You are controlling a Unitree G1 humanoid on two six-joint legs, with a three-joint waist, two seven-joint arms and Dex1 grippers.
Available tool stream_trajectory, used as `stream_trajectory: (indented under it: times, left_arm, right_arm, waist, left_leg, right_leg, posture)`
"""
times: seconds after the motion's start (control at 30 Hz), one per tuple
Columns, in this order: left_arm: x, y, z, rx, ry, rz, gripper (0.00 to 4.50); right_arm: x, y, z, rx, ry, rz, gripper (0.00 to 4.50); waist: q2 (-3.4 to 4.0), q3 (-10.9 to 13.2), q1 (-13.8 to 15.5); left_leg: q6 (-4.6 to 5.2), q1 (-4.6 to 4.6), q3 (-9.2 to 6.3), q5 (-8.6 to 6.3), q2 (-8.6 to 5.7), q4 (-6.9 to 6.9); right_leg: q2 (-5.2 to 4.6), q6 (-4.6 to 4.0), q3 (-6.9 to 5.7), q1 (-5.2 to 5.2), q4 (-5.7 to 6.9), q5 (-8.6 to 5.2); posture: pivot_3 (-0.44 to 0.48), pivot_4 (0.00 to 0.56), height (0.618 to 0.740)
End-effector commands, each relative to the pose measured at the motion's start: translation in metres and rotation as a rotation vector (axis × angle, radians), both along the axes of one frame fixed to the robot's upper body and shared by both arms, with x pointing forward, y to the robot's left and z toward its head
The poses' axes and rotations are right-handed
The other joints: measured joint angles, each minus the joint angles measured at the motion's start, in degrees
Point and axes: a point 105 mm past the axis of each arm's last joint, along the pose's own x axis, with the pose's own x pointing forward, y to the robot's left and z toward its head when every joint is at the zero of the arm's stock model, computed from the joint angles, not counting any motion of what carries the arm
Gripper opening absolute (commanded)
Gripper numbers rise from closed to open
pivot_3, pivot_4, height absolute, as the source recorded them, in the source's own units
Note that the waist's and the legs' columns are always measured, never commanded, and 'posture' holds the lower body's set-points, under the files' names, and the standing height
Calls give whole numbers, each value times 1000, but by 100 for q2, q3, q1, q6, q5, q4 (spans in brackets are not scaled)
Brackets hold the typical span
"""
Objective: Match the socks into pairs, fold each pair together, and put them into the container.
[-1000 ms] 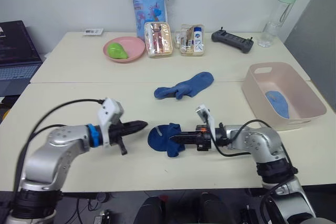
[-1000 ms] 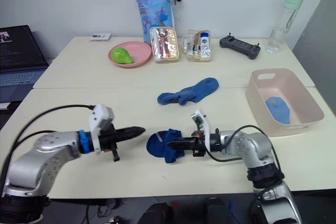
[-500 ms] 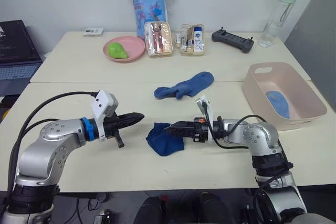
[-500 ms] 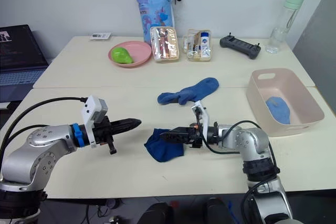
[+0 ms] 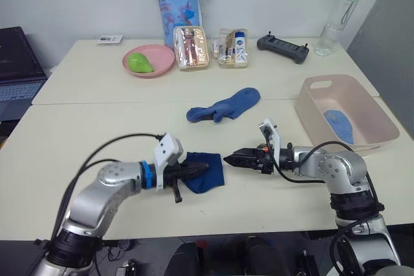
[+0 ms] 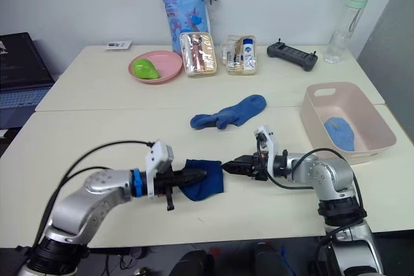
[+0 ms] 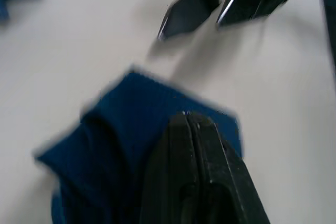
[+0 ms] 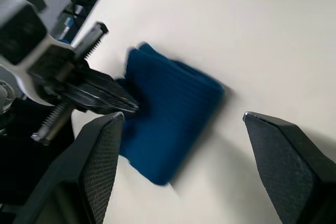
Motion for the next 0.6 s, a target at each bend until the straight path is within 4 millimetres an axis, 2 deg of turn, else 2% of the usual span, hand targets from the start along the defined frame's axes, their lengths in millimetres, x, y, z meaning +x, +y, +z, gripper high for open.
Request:
stream_trajectory:
  times: [0.03, 0.23, 0.47, 0.6]
  left_arm:
    - [3, 14, -8, 72, -48, 25, 0]
    - [0, 21, -12, 67, -39, 45, 0]
    - [-3, 20, -10, 54, -40, 45, 0]
    - [-3, 20, -10, 52, -44, 48, 0]
  right_arm:
    - [-5, 8, 3, -2, -21, 35, 3908]
    - [-6, 17, -16, -21, 56, 40, 3908]
    - [-10, 37, -35, -36, 145, 78, 3908]
    - [-14, 64, -28, 36, 184, 129, 3908]
  waist:
    - [-1, -1, 1]
    - [0, -1, -1]
    - [-5, -16, -23]
    - [-7, -29, -57]
  left_leg:
    - [0, -1, 2, 0, 0, 0]
    - [0, 4, 3, 0, 2, -1]
    - [0, 20, 6, 0, 6, -5]
    - [1, 32, 6, 1, 15, -15]
  right_leg:
    - [0, 0, 1, 0, -1, 0]
    - [-1, 0, 2, 2, -1, 0]
    - [3, -10, 3, 6, 2, 6]
    - [13, -16, 3, 8, 2, 10]
  posture:
    - [0, 150, 740]
    - [0, 150, 740]
    - [0, 150, 740]
    - [0, 150, 740]
